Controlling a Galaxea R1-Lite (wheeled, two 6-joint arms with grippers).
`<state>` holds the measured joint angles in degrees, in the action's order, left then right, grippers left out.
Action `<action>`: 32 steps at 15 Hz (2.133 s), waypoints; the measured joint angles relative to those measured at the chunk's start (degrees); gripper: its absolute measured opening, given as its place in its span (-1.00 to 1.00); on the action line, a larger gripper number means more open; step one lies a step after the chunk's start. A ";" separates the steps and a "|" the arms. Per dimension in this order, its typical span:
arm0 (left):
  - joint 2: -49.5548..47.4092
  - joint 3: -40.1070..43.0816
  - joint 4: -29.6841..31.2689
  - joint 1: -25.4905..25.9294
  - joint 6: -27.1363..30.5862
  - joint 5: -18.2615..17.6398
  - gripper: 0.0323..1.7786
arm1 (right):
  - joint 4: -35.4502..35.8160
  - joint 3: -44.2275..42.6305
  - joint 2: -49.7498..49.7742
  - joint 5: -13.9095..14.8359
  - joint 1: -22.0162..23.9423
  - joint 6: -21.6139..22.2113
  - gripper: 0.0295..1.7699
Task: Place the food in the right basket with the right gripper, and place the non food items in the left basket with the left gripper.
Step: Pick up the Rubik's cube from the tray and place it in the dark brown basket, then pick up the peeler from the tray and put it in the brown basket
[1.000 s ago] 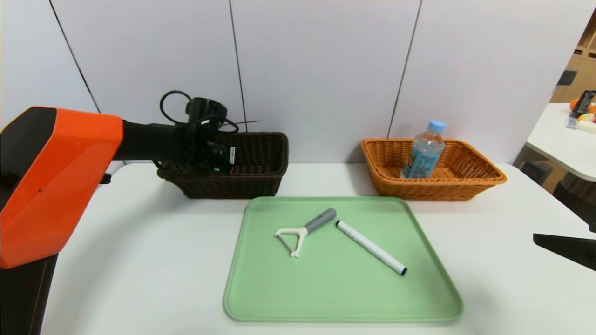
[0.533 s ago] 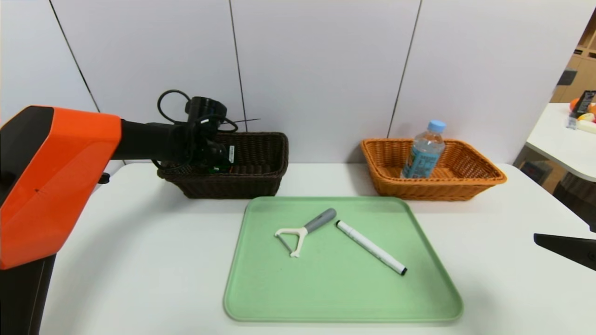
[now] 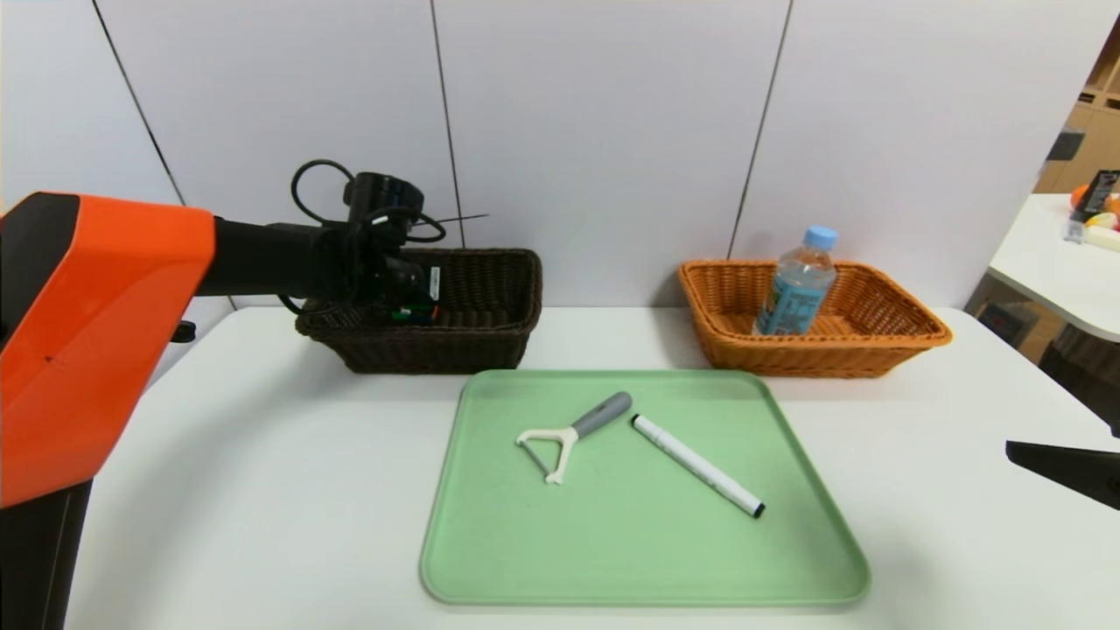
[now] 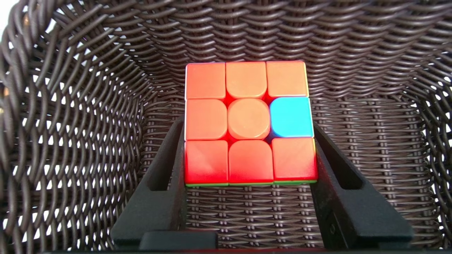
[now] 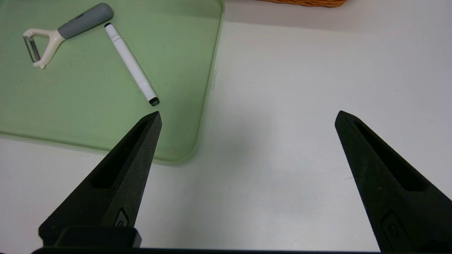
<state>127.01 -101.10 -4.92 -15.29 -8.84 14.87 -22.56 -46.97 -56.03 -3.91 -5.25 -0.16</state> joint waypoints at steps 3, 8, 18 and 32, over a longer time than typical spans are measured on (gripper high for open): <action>-0.22 0.00 -0.02 0.00 -0.28 -0.05 0.06 | 0.02 0.09 0.29 0.00 0.00 -0.06 0.91; -0.46 0.29 0.00 0.00 -0.41 0.15 0.42 | -0.06 0.20 0.68 0.00 -0.06 -0.06 0.91; -5.51 0.55 -2.49 -1.90 -0.55 -0.27 0.78 | -0.01 0.63 0.83 0.00 -0.09 -0.06 0.91; -23.10 2.58 -14.06 -23.87 -3.97 6.45 0.88 | 0.18 1.38 0.66 0.00 -0.09 0.06 0.91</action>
<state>103.91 -98.51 -18.98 -39.16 -12.81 21.32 -22.38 -45.59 -55.37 -3.91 -5.34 -0.10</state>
